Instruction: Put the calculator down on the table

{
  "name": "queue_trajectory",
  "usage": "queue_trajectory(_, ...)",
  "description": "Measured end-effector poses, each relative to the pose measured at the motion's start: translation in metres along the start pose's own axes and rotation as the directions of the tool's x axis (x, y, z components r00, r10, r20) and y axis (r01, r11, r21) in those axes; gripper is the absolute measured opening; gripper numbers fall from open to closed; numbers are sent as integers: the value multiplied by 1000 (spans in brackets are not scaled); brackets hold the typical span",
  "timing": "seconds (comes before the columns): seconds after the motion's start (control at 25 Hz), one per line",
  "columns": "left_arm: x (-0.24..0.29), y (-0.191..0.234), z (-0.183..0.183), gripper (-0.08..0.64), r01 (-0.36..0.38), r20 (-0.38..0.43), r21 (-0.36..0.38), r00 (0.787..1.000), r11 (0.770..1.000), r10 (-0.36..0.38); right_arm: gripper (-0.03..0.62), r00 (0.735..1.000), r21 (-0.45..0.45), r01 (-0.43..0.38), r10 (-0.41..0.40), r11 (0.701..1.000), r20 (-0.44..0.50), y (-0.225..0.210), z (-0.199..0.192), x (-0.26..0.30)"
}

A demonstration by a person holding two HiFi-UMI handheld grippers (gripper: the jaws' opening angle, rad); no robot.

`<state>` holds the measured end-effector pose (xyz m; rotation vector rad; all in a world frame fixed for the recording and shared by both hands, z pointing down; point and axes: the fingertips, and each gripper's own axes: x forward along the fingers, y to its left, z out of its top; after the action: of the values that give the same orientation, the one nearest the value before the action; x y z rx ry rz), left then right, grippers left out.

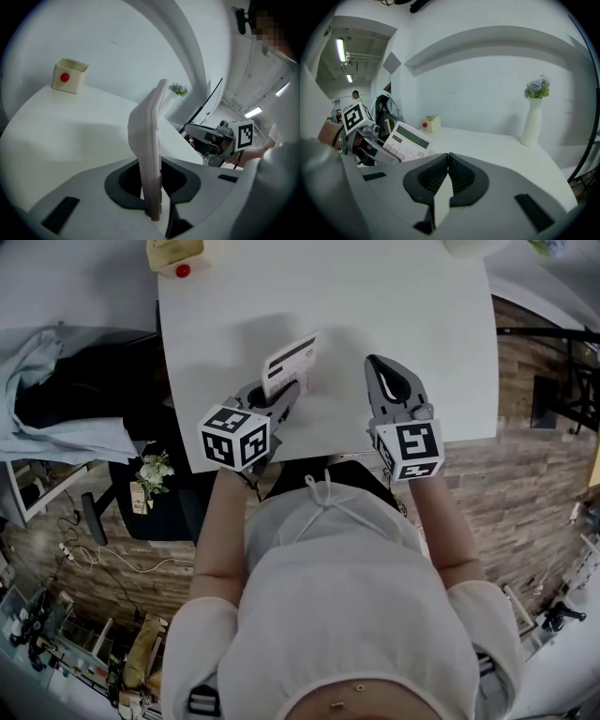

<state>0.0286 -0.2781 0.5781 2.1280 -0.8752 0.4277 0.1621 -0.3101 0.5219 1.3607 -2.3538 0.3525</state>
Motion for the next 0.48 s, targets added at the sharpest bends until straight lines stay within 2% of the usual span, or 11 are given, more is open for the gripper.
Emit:
queue_trajectory(0.2, 6, 21, 4, 110, -16, -28, -41, 999, 999, 15, 8, 1000, 1, -4, 4, 1000, -18, 5, 0, 8)
queue_trajectory(0.48, 15, 37, 16, 176, -85, -21, -32, 996, 996, 84, 8, 999, -10, -23, 23, 1000, -29, 7, 4, 17)
